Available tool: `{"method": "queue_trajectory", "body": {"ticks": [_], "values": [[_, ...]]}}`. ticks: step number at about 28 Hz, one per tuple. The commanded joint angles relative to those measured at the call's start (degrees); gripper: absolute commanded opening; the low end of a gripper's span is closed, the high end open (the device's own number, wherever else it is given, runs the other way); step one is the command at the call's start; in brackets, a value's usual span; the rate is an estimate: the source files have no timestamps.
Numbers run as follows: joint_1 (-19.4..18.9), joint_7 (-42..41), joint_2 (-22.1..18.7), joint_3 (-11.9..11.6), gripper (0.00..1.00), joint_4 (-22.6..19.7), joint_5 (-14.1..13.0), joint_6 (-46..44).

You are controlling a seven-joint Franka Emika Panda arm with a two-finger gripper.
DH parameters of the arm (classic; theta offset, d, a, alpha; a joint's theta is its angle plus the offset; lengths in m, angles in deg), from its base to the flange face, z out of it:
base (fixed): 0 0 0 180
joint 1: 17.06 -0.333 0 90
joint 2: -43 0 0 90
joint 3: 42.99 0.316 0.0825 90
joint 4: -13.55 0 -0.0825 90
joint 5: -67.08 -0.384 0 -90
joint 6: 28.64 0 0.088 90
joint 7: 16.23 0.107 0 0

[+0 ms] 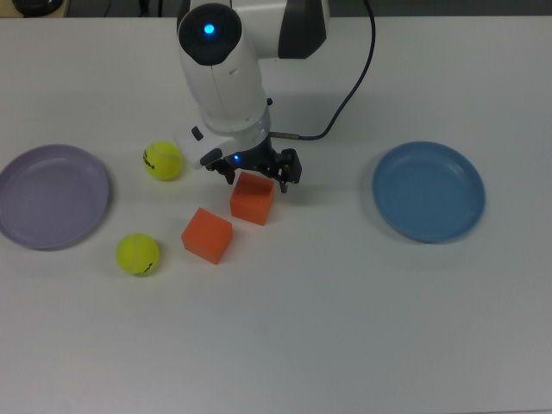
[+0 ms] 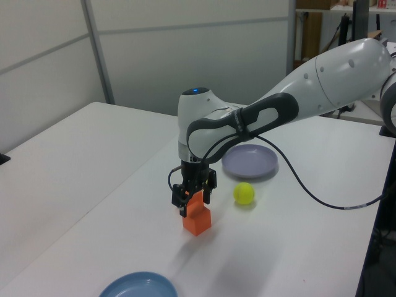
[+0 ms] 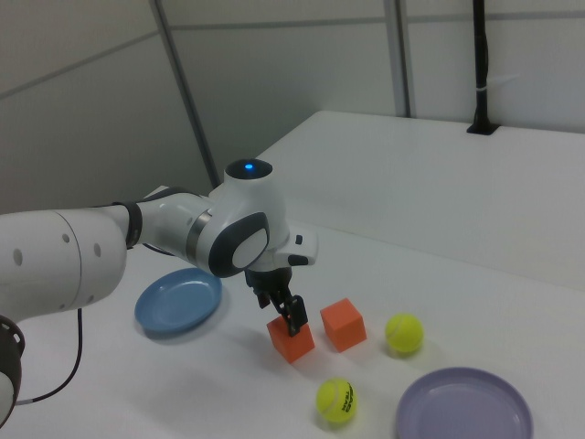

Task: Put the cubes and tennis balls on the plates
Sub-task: 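Close the gripper on the orange cube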

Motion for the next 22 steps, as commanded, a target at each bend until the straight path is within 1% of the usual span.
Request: {"method": "queue_trajectory", "body": {"ticks": [1,5,8,16,19,20,21,22], "values": [[-0.42,3.00,-0.22,-0.36,1.00,-1.78,2.03,2.09],[-0.42,5.29,0.39,-0.45,1.00,-1.78,4.49,2.01],[-0.42,6.61,1.27,-0.45,1.00,-1.69,5.64,2.18],[-0.68,6.96,3.02,-0.45,1.00,-1.43,5.99,2.36],[-1.21,7.31,3.47,-0.45,0.99,-1.34,5.90,3.93],[-1.30,7.66,3.47,-0.45,0.94,-1.34,5.99,4.37],[-1.39,7.93,3.47,-0.45,0.85,-1.34,5.99,4.64],[-1.39,8.02,3.47,-0.45,0.74,-1.34,5.99,4.64]]}}
